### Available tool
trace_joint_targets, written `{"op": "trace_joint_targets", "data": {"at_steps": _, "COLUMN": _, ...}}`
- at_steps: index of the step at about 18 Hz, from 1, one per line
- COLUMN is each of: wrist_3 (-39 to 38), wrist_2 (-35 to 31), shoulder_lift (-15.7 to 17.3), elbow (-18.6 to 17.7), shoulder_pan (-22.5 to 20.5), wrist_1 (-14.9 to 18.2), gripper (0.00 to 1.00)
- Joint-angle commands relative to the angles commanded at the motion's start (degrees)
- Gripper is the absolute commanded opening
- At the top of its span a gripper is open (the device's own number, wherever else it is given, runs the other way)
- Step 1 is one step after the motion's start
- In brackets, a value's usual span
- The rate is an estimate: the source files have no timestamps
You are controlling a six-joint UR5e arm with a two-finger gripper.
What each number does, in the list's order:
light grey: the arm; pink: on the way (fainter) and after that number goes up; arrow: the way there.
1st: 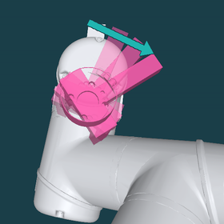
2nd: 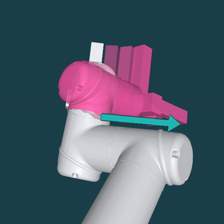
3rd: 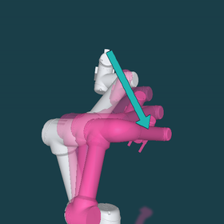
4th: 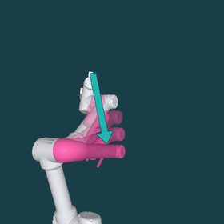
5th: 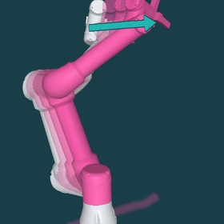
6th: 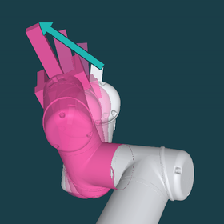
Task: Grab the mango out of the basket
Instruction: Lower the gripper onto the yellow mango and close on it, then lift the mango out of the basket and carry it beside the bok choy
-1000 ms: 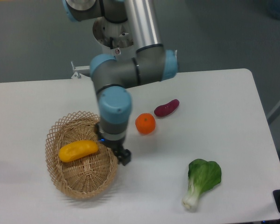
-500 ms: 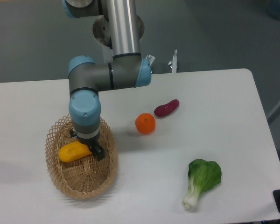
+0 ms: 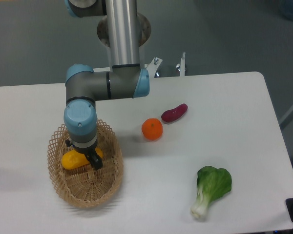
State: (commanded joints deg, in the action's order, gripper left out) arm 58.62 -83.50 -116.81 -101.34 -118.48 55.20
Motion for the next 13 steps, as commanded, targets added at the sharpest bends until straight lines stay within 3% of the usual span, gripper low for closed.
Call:
{"op": "trace_joint_targets", "data": {"at_steps": 3, "wrist_3": -0.18, "wrist_2": 0.17, "shoulder_lift": 0.96, "elbow": 0.00, "shoulder_pan": 0.00, "wrist_1": -0.09, "gripper": 0.35}}
{"op": "trace_joint_targets", "data": {"at_steps": 4, "wrist_3": -0.18, "wrist_2": 0.18, "shoulder_lift": 1.23, "elbow": 0.09, "shoulder_pan": 0.00, "wrist_1": 0.00, "gripper": 0.29}}
{"op": "trace_joint_targets", "data": {"at_steps": 7, "wrist_3": -0.18, "wrist_2": 0.26, "shoulder_lift": 2.11, "elbow": 0.26, "shoulder_pan": -0.09, "wrist_1": 0.09, "gripper": 0.19}}
{"op": "trace_joint_targets", "data": {"at_steps": 13, "wrist_3": -0.09, "wrist_2": 0.26, "shoulder_lift": 4.74, "elbow": 0.62, "shoulder_pan": -3.07, "wrist_1": 0.17, "gripper": 0.19}}
